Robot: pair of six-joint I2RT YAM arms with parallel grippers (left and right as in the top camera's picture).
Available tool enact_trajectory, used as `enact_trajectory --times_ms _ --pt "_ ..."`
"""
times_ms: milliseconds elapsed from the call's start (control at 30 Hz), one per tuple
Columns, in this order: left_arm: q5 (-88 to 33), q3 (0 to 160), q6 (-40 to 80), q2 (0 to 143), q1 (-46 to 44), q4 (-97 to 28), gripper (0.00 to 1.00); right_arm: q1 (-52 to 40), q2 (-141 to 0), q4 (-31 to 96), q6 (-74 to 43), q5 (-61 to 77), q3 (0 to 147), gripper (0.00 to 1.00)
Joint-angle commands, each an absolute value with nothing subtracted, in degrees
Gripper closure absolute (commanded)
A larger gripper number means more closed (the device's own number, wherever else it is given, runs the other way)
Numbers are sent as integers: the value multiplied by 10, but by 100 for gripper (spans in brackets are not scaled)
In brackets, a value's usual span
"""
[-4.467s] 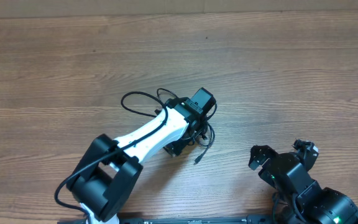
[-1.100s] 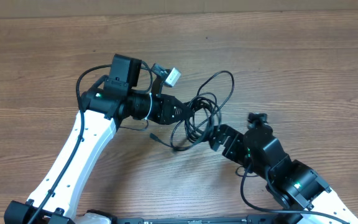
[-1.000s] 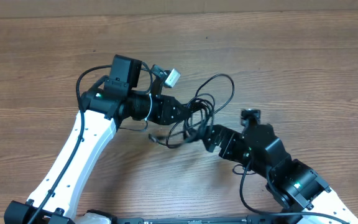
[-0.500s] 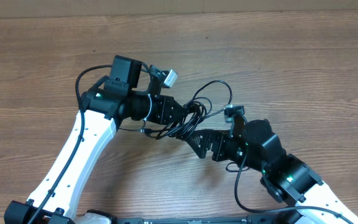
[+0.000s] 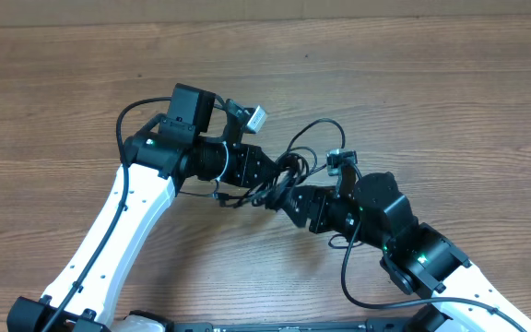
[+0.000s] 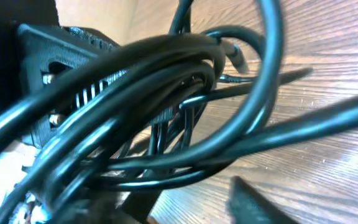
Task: Untangle cables
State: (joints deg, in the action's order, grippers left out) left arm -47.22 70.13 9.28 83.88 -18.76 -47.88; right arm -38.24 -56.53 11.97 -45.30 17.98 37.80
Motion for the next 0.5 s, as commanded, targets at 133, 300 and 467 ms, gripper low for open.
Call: enact_trajectory --times_ms 133,300,467 --pt "-481 707 98 826 -193 -478 96 -382 -574 167 -454 158 379 81" --pt "-480 707 98 826 -193 -478 96 -382 -592 201 -464 135 379 91" --pt "-456 707 98 826 -193 -479 95 -382 -595 199 -464 136 379 96"
